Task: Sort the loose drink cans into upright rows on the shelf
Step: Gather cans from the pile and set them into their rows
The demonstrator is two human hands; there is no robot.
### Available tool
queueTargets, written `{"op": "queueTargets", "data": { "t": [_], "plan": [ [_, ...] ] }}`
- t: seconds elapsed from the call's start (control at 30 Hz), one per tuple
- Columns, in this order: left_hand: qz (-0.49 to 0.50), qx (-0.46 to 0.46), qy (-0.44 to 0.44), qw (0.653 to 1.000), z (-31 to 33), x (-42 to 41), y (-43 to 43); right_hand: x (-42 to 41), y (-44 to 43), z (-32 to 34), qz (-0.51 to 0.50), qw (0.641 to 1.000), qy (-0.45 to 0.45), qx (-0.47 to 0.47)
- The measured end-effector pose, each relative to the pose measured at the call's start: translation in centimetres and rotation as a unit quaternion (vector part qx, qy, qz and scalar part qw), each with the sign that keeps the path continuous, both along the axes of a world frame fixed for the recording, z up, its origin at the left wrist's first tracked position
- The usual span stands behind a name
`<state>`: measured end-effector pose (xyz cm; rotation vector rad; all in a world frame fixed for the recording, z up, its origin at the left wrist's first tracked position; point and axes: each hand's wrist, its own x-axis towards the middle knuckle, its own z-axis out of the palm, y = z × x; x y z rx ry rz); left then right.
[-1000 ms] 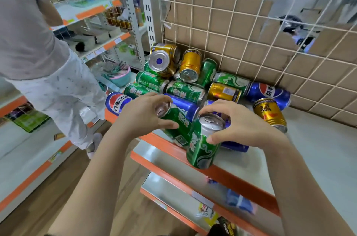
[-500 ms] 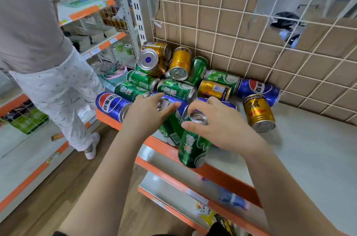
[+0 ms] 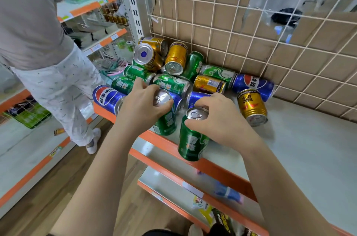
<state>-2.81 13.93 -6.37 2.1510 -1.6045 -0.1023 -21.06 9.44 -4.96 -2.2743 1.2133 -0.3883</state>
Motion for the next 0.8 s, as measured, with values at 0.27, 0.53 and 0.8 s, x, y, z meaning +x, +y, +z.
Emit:
{"op": "queueTargets", "data": {
  "t": [0.27,0.53,0.8],
  "plan": [
    [-0.133,-0.068,0.012,0.989,1.9,-0.8,1.8,-2.0,2.6,0.1,-0.07,0.992,-0.087,-0.05],
    [-0.246,-0.125,0.015,0.961,2.6,-6.0,1.4,-8.0,6.8,0.6,-0.224,0.962,-0.133,-0.088],
    [-0.387,-0.104,0.044,0.915,2.8,-18.5,0.0,-19.4,11.1,1.0,-0.344,0.923,-0.123,-0.12]
  ]
}}
